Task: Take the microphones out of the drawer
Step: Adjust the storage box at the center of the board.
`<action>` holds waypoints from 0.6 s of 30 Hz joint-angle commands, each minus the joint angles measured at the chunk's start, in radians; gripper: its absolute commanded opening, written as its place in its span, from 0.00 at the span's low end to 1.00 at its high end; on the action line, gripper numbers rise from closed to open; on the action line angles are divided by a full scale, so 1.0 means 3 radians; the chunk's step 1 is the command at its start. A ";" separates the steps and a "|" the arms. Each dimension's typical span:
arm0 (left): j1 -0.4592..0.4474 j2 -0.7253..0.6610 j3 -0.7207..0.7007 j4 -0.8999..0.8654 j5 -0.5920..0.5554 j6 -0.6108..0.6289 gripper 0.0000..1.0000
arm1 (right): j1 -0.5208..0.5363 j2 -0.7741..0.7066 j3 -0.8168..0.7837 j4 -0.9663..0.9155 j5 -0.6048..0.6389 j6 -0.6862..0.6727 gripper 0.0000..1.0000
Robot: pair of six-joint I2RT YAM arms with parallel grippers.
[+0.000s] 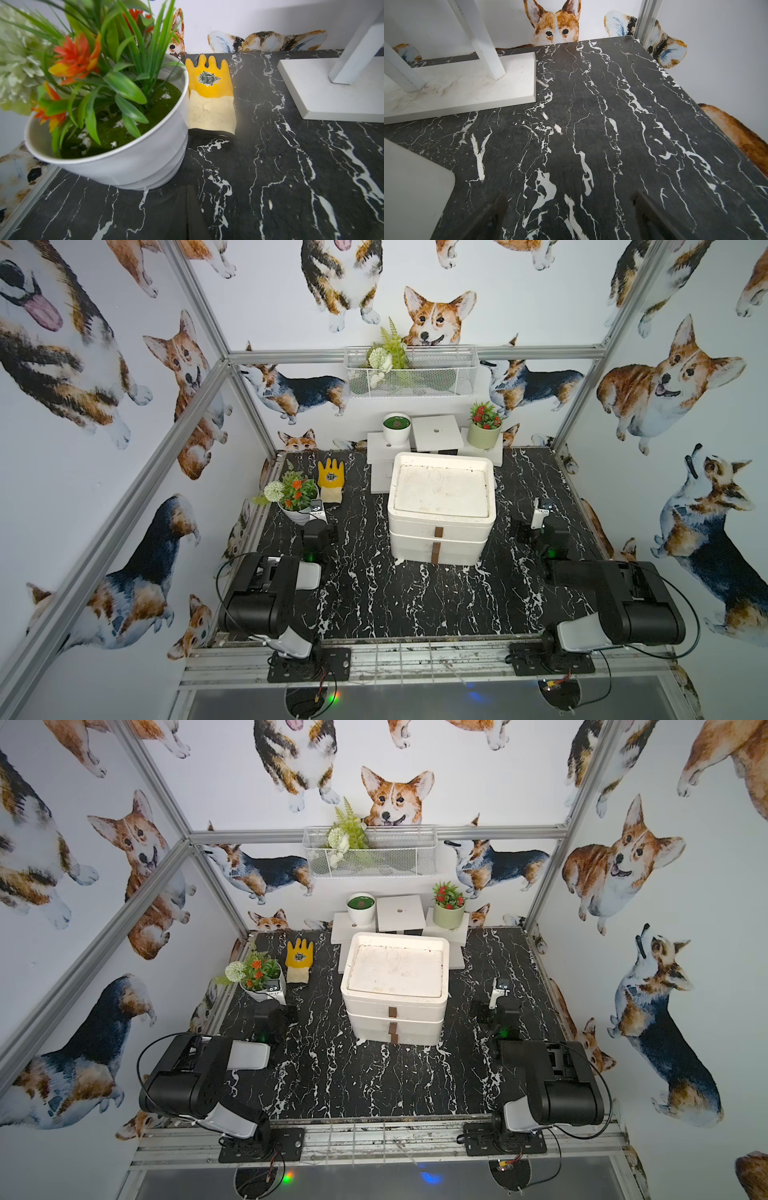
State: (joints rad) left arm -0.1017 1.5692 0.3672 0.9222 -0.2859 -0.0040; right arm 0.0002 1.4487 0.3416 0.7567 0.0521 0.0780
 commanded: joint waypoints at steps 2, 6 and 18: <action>0.0001 0.0005 0.0015 0.0087 -0.0018 -0.0017 1.00 | 0.0004 0.0003 -0.0003 0.0147 -0.0015 -0.0015 1.00; 0.0001 0.0005 0.0014 0.0086 -0.0018 -0.0017 1.00 | -0.0001 0.0003 -0.0004 0.0146 -0.0015 -0.0014 1.00; -0.0002 -0.0097 0.0008 0.0038 0.0070 0.0023 1.00 | -0.0001 -0.0462 0.0279 -0.0663 0.0007 0.0008 1.00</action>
State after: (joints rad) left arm -0.1005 1.5642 0.3676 0.9211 -0.2840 -0.0074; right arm 0.0002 1.3834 0.3748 0.6788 0.0322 0.0753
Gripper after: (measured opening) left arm 0.999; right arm 0.998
